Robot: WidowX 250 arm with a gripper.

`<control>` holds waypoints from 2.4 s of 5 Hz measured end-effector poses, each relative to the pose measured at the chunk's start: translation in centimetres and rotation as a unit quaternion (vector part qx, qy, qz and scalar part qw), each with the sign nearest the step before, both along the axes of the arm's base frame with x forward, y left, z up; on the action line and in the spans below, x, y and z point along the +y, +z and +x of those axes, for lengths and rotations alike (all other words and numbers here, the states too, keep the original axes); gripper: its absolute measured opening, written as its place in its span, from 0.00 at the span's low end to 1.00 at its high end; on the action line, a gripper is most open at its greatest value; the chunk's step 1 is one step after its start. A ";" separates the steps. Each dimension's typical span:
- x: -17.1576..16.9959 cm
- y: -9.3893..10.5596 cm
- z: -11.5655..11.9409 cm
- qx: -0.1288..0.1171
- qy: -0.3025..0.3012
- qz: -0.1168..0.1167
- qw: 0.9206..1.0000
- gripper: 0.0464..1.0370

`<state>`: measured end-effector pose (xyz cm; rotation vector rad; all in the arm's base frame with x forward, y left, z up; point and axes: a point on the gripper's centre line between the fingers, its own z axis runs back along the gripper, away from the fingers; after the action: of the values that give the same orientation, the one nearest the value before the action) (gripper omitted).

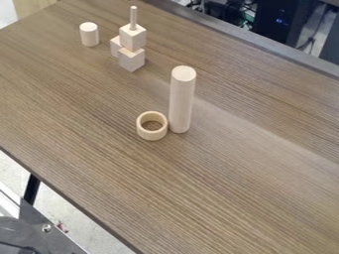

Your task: Pick circle ring on the table and place it in the middle of tower

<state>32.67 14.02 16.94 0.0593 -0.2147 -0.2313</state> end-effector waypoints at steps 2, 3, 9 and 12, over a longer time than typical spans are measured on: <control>-0.8 -3.0 -1.2 0.048 -0.006 -0.010 0.999 0.96; -1.8 -4.1 -1.9 0.060 -0.019 -0.010 0.998 0.96; -7.6 -10.0 -7.2 0.024 -0.080 -0.005 0.996 0.96; -8.9 -12.2 -7.1 0.014 -0.050 0.017 0.998 0.96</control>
<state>25.56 5.17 4.74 0.0790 -0.1860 -0.3359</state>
